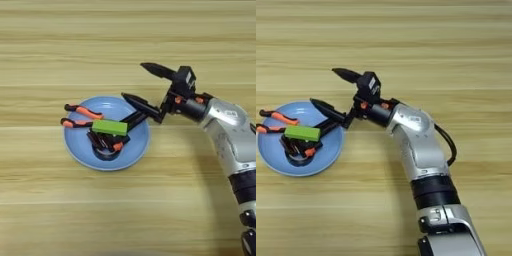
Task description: Move the objects on the table
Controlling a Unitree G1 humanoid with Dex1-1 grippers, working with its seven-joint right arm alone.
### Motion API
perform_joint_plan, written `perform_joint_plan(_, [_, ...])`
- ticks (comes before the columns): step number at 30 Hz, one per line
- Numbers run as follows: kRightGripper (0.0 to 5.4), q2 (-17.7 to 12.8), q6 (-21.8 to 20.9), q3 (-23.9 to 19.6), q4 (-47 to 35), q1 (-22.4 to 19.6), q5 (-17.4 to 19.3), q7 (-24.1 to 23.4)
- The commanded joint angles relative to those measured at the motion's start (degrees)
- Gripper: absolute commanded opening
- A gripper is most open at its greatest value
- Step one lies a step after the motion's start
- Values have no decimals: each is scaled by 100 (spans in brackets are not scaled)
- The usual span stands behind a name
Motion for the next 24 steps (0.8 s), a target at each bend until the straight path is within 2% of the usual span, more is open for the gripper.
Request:
perform_joint_plan(1, [536, -216, -94, 150, 91, -271, -240, 111])
perform_joint_plan(9, [536, -363, -221, 410, 298, -205, -481, 613])
perform_joint_plan(16, [536, -207, -365, 530, 512, -222, -655, 621])
perform_joint_plan(24, [536, 20, -577, 708, 776, -302, -993, 384])
